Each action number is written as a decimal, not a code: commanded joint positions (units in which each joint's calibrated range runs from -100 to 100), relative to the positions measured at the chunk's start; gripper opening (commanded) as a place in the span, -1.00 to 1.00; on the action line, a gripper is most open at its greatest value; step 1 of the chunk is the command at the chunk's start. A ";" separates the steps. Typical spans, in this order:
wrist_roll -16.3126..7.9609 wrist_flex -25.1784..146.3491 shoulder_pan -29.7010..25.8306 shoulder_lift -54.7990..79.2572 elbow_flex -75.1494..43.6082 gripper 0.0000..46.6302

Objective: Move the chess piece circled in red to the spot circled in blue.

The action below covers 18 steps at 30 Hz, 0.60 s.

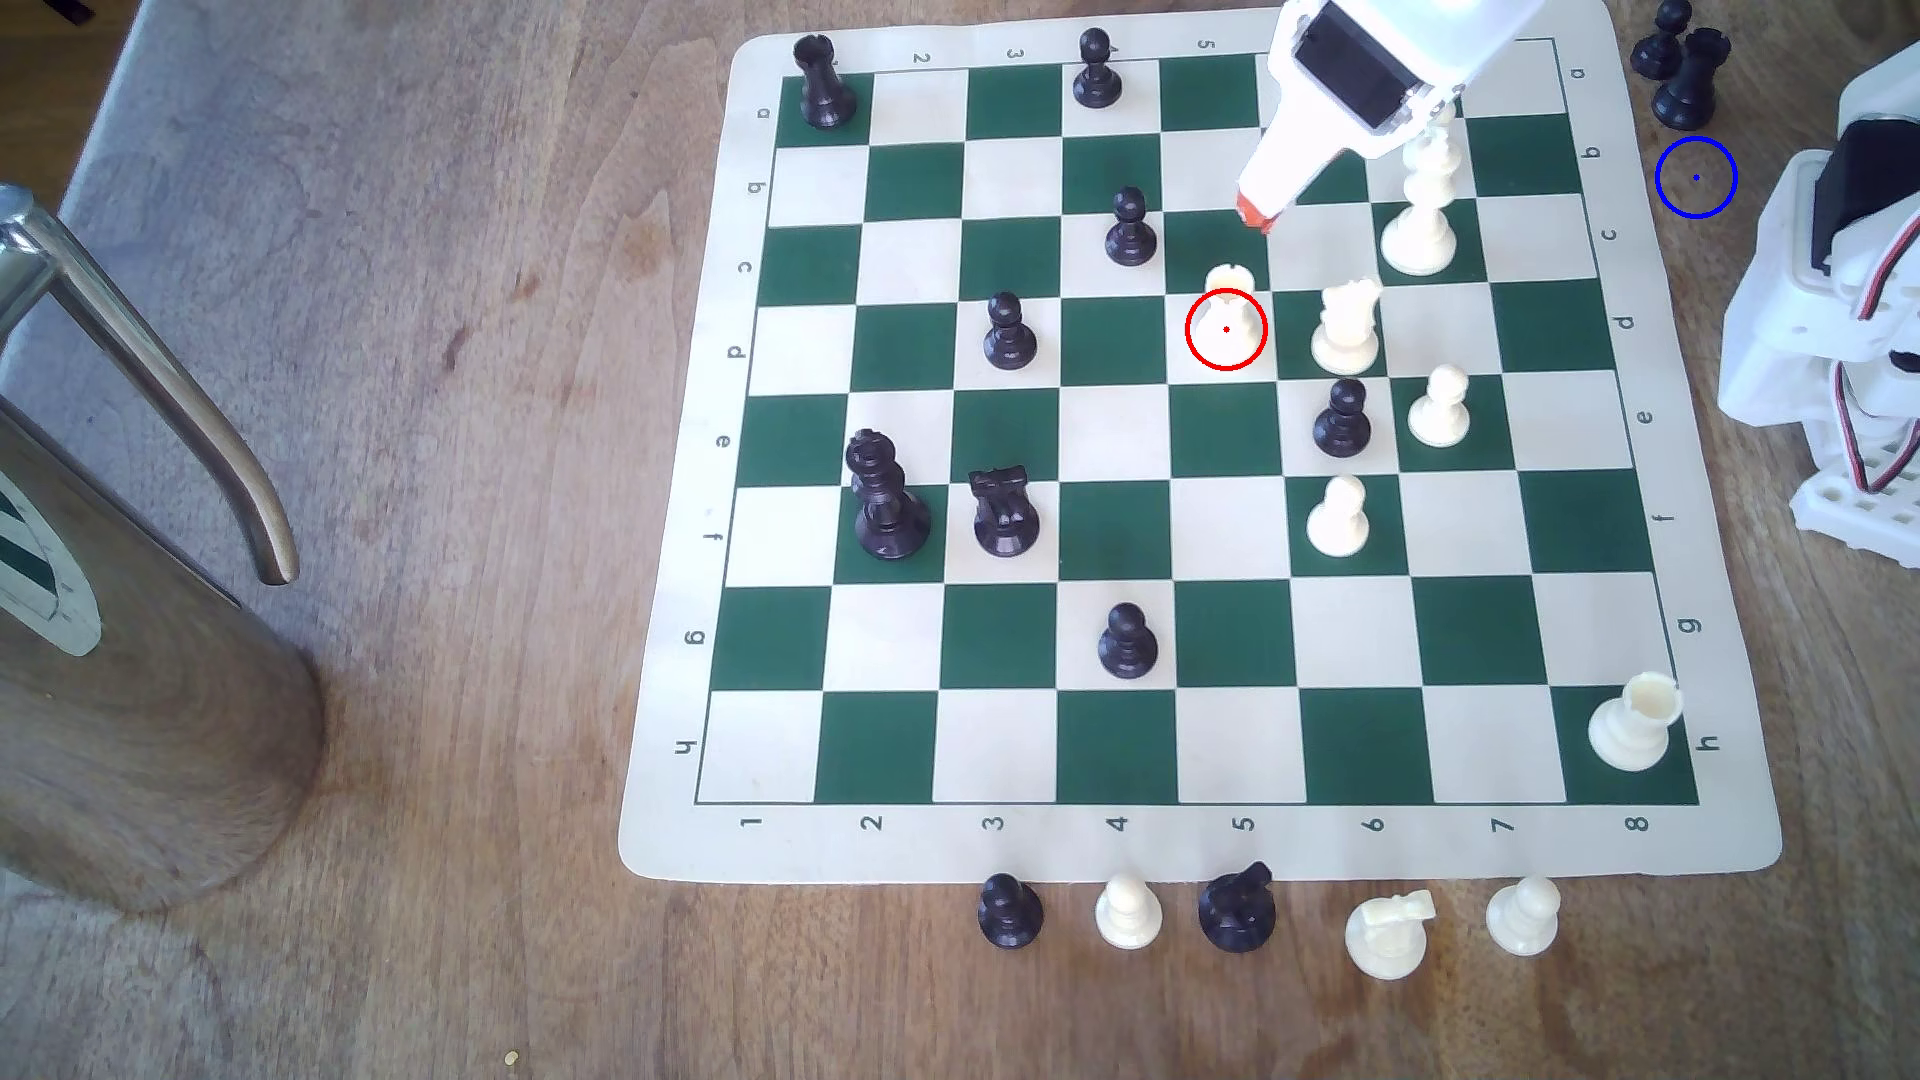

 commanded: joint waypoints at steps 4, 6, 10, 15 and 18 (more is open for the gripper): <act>-0.54 -0.38 0.81 7.52 -6.92 -0.13; -0.29 -1.28 0.89 9.39 -6.92 -0.16; -0.10 -3.99 0.97 13.38 -6.92 -0.13; -0.15 -5.79 0.58 15.67 -6.92 -0.12; -0.20 -6.03 0.50 16.35 -7.10 -0.12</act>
